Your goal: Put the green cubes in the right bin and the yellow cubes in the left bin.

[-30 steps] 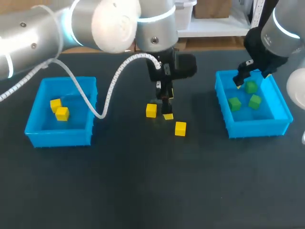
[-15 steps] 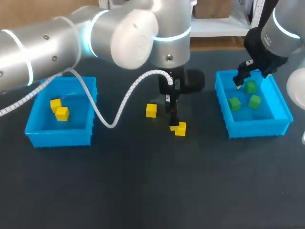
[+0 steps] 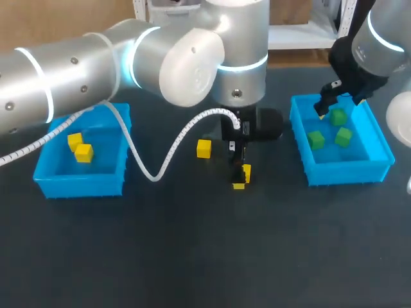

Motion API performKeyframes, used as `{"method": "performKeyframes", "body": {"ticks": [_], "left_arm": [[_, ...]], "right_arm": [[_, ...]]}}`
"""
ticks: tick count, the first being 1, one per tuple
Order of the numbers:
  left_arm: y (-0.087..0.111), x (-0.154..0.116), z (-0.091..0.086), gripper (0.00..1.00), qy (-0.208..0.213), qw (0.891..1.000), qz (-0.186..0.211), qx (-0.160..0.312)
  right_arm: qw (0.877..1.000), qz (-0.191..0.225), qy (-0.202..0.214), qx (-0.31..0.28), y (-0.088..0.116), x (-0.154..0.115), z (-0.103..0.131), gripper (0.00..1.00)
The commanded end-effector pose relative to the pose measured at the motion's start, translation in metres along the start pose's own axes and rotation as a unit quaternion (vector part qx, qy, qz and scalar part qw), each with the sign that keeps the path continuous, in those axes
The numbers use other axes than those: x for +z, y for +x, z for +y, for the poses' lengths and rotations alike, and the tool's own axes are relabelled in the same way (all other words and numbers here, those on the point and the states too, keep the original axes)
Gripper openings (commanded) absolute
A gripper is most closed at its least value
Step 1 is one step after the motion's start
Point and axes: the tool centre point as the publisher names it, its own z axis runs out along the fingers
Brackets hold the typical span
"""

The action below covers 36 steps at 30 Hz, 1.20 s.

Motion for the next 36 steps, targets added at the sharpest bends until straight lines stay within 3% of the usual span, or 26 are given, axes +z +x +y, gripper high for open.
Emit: {"method": "performKeyframes", "body": {"ticks": [1,21,22,23,24,36], "left_arm": [[-0.001,0.006,-0.005,1.0,-0.003,1.0,0.001,0.002],[-0.005,0.025,0.022,1.0,0.012,1.0,0.015,-0.013],[-0.005,0.026,0.023,0.87,0.013,1.0,0.016,-0.016],[-0.006,0.026,0.024,0.3,0.016,1.0,0.015,-0.02],[-0.006,0.027,0.024,0.0,0.016,1.0,0.015,-0.019],[-0.001,0.025,0.027,0.0,0.011,0.999,0.007,-0.03]], "right_arm": [[1.0,-0.001,0.001,0.0,0.001,0.0,0.0,1.0],[1.0,-0.001,0.001,0.0,0.001,0.0,0.0,1.0],[1.0,-0.001,0.001,0.0,0.001,0.0,0.0,1.0],[1.0,-0.001,0.001,0.0,0.001,0.0,0.0,1.0],[1.0,-0.001,0.001,0.0,0.001,0.0,0.0,1.0],[1.0,-0.001,0.001,0.0,0.001,0.0,0.0,1.0]]}}
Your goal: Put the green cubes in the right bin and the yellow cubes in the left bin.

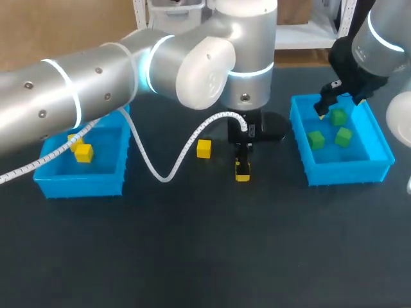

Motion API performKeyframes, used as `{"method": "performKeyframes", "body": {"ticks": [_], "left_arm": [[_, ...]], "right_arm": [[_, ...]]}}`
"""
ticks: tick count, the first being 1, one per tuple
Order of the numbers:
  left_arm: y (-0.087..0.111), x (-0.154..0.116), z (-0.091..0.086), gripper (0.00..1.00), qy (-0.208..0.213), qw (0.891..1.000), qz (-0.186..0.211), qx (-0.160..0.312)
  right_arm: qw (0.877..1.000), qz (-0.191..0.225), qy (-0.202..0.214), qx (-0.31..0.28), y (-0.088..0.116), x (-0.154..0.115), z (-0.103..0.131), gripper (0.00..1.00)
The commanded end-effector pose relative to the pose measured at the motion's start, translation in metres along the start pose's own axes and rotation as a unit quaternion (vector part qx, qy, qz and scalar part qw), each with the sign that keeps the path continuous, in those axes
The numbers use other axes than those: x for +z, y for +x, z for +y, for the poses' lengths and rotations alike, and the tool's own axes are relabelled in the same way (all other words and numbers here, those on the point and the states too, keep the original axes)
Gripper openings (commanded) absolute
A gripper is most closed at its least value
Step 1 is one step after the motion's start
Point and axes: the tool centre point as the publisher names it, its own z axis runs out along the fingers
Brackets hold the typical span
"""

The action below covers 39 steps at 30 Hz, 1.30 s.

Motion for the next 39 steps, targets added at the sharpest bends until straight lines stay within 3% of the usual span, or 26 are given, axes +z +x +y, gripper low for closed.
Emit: {"method": "performKeyframes", "body": {"ticks": [1,8,12,17,24,32,39], "left_arm": [[0.004,-0.003,0.002,0.0,-0.003,1.0,-0.007,-0.01],[0.016,-0.027,0.019,0.0,-0.017,0.995,-0.057,-0.086],[0.031,-0.05,0.037,0.0,-0.029,0.982,-0.104,-0.153],[0.066,-0.072,0.054,0.0,-0.052,0.964,-0.139,-0.22],[0.121,-0.09,0.061,0.0,-0.08,0.937,-0.167,-0.295],[0.188,-0.099,0.058,0.0,-0.098,0.905,-0.185,-0.371],[0.244,-0.105,0.051,0.0,-0.108,0.858,-0.215,-0.454]], "right_arm": [[1.0,-0.001,0.001,0.0,0.001,0.0,0.0,1.0],[1.0,-0.001,0.001,0.0,0.001,0.0,0.0,1.0],[1.0,-0.001,0.001,0.0,0.001,0.0,0.0,1.0],[1.0,-0.001,0.001,0.0,0.001,0.0,0.0,1.0],[1.0,-0.001,0.001,0.0,0.001,0.0,0.0,1.0],[1.0,-0.001,0.001,0.0,0.001,0.0,0.0,1.0],[1.0,-0.001,0.001,0.0,0.001,0.0,0.0,1.0]]}}
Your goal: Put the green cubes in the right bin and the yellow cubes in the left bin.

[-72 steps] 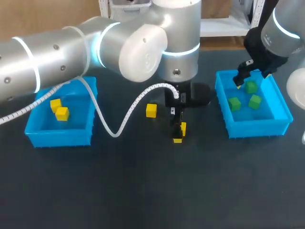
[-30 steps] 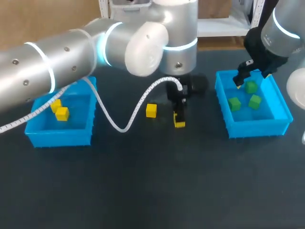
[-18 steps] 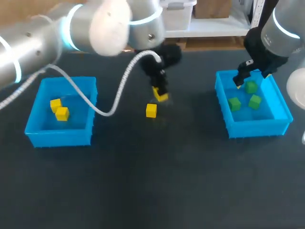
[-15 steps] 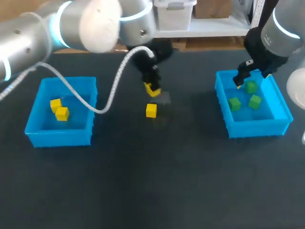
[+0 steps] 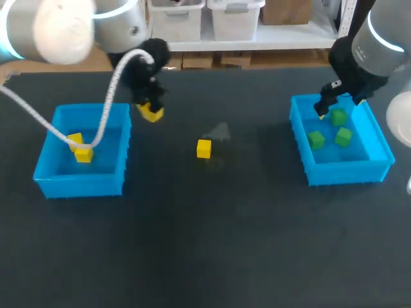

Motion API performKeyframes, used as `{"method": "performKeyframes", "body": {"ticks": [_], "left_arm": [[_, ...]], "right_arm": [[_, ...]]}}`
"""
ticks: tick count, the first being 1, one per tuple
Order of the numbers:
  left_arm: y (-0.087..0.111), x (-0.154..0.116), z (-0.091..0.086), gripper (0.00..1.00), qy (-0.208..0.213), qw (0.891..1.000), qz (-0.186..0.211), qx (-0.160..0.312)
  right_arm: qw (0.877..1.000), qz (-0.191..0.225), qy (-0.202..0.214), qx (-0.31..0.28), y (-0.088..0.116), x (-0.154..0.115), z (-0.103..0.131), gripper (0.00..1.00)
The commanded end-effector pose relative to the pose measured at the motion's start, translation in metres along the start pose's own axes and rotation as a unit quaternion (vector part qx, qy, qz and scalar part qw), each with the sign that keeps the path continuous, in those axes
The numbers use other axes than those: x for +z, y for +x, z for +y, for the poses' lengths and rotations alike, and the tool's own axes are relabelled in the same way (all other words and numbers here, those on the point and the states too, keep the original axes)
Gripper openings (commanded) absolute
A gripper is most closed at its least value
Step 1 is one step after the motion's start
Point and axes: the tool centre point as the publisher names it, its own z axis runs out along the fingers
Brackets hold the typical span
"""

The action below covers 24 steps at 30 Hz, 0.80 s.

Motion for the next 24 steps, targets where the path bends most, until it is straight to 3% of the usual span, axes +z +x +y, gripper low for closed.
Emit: {"method": "performKeyframes", "body": {"ticks": [1,8,17,20,24], "left_arm": [[0.048,-0.01,0.022,0.0,0.0,0.99,-0.133,-0.041],[0.081,-0.015,0.052,0.0,-0.008,0.982,-0.152,-0.115],[0.098,-0.006,0.057,0.03,-0.016,0.981,-0.138,-0.134],[0.098,-0.006,0.059,1.0,-0.021,0.981,-0.137,-0.133],[0.098,-0.007,0.061,1.0,-0.026,0.981,-0.137,-0.133]], "right_arm": [[1.0,-0.001,0.001,0.0,0.001,0.0,0.0,1.0],[1.0,-0.001,0.001,0.0,0.001,0.0,0.0,1.0],[1.0,-0.001,0.001,0.0,0.001,0.0,0.0,1.0],[1.0,-0.001,0.001,0.0,0.001,0.0,0.0,1.0],[1.0,-0.001,0.001,0.0,0.001,0.0,0.0,1.0]]}}
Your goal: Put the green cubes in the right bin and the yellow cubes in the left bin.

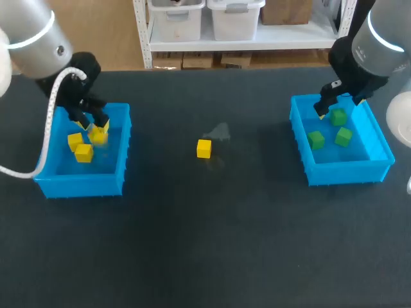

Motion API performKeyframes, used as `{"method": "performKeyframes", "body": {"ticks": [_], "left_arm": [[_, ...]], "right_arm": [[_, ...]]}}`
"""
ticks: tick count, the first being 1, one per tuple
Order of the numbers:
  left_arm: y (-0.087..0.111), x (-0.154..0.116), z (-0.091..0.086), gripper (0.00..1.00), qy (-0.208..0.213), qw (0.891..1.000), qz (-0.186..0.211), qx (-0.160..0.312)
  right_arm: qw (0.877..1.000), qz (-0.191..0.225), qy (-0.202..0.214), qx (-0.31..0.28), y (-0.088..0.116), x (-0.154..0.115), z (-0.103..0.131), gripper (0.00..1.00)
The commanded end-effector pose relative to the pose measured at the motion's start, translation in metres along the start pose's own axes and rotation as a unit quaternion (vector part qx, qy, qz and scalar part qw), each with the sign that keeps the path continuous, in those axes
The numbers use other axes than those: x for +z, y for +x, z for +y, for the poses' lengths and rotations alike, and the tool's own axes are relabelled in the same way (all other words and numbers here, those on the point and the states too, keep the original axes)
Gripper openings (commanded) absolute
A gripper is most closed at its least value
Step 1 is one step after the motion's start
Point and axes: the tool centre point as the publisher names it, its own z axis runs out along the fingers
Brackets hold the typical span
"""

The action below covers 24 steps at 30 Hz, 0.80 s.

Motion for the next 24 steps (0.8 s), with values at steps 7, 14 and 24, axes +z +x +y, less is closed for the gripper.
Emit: {"method": "performKeyframes", "body": {"ticks": [7,14,24], "left_arm": [[-0.006,-0.01,-0.007,1.0,-0.012,0.995,-0.091,0.041],[-0.034,-0.017,-0.038,1.0,0.003,0.989,-0.091,0.112],[-0.072,-0.034,-0.09,1.0,0.026,0.969,-0.099,0.225]], "right_arm": [[1.0,-0.001,0.001,0.0,0.001,0.0,0.0,1.0],[1.0,-0.001,0.001,0.0,0.001,0.0,0.0,1.0],[1.0,-0.001,0.001,0.0,0.001,0.0,0.0,1.0]]}}
